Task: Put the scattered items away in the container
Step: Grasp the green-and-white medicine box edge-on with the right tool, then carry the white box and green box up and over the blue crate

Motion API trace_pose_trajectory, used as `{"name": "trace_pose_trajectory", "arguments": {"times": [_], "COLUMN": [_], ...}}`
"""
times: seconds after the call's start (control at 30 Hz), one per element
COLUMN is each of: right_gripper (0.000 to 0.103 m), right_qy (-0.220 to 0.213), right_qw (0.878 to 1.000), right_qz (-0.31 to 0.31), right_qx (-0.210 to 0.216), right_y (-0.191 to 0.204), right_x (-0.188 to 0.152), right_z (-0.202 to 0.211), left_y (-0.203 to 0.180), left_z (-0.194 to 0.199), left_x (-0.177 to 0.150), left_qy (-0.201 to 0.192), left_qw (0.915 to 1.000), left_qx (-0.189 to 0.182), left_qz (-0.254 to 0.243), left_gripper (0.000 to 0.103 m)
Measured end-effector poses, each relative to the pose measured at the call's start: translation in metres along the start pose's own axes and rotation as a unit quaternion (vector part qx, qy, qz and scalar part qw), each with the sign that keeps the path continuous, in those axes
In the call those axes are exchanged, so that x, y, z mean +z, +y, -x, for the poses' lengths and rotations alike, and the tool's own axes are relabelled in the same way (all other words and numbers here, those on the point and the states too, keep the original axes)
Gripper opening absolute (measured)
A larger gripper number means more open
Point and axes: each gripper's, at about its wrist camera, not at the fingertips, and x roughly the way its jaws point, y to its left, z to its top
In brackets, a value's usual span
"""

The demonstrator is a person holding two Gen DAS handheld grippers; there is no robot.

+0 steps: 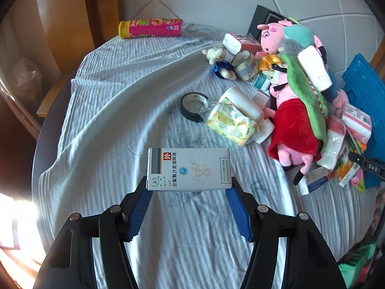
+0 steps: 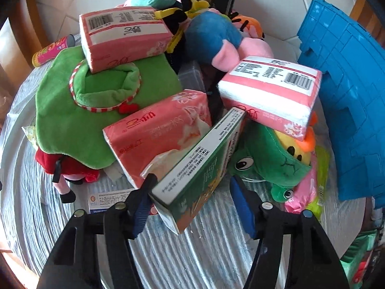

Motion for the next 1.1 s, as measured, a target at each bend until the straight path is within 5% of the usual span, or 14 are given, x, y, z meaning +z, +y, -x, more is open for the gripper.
{"name": "trace_pose_trajectory", "arguments": {"times": [0.37,0.43,0.63,1.1], "right_gripper": [0.056,0.037,0.023,0.019], "right_qy": [0.034,0.052,0.054,0.02], "right_qw": [0.999,0.999,0.998,0.998], "right_qz": [-0.004,0.001,-0.005,-0.017], "right_qx": [0.019,0.013,0.008,0.059], "right_y": [0.007,0.007,-0.008,-0.041], "right_x": [0.002,0.0,-0.005,-0.013], "right_z": [-0.023,-0.032,-0.034,0.016], "left_y": [-0.009,-0.007,-0.005,-0.031], "left_z": [0.003,0.004,0.005,0.008], "left_x": [0.005,0.005,0.004,0.011], "left_qy": [-0.004,-0.004,-0.005,-0.018], "left_qw": [0.9999,0.9999,1.0,0.9996], "left_qx": [-0.005,-0.002,0.002,-0.014], "left_qz": [-0.011,-0.011,-0.005,-0.016], "left_gripper": [0.062,0.062,0.062,0.062]}}
